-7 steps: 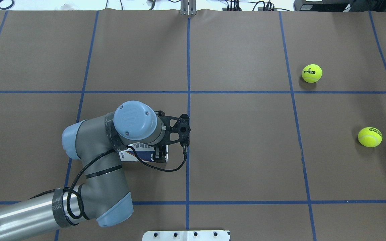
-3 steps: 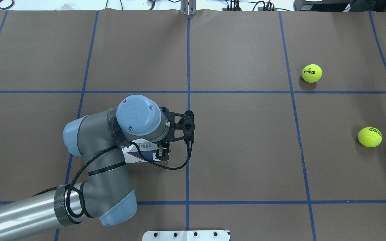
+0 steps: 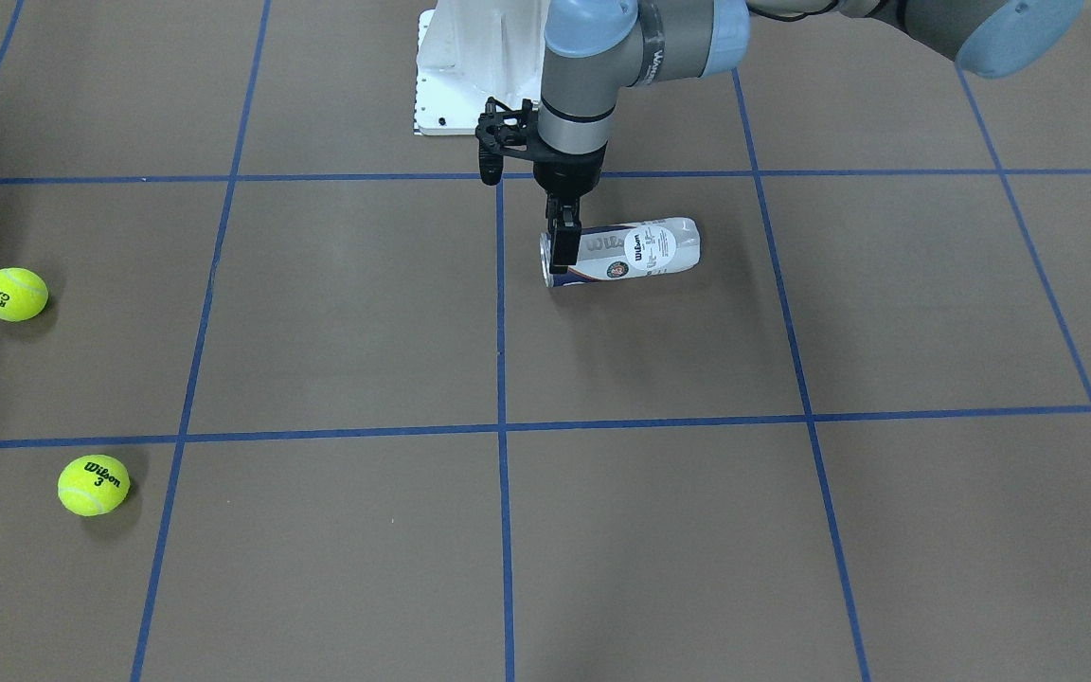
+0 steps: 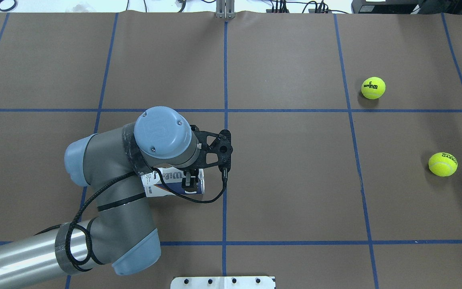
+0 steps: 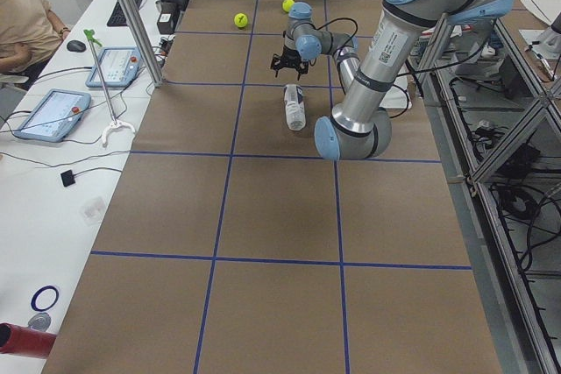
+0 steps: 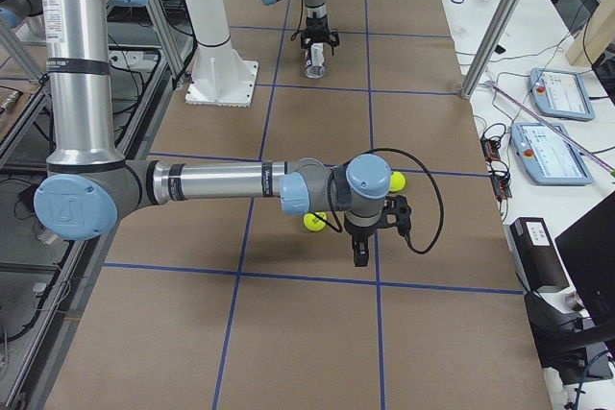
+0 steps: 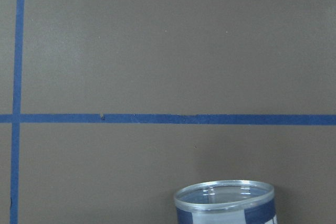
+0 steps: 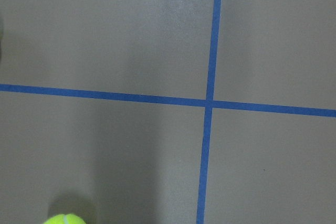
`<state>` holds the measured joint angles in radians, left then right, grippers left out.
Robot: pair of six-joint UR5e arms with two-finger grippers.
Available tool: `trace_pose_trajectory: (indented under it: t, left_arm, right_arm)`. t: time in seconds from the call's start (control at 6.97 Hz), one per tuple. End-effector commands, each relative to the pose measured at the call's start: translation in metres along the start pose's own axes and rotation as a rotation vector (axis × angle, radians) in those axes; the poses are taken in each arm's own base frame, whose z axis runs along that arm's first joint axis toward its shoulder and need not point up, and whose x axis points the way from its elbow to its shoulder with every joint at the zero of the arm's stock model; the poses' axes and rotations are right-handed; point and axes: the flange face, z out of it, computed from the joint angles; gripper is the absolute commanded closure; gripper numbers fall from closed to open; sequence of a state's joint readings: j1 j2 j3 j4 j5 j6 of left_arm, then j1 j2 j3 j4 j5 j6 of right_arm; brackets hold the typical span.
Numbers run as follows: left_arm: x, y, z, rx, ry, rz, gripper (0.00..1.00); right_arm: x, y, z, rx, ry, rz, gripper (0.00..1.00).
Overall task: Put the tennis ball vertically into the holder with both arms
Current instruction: 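Close the left gripper around the can's open end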
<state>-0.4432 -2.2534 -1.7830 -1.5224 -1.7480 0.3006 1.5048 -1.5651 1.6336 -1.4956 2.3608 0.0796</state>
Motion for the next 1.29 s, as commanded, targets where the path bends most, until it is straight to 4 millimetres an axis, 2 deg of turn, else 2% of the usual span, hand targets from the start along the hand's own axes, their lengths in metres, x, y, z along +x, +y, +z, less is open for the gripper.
trace_pose_trajectory:
  t: [0.0,0.72,1.15]
  left_arm:
    - [0.002,0.002,0.008,-0.033,0.013,-0.078,0.01]
    - [0.002,-0.004,0.043,-0.044,0.023,-0.144,0.01]
    - [0.012,-0.002,0.045,-0.036,0.131,-0.146,0.02]
  right_arm:
    - [0.0,0.0,0.0,0.0,-0.002,0.0,0.0]
    - [-0.002,0.0,0.003,-0.005,-0.002,0.023,0.0]
    - [-0.004,-0.001,0.003,-0.006,-0.002,0.021,0.0]
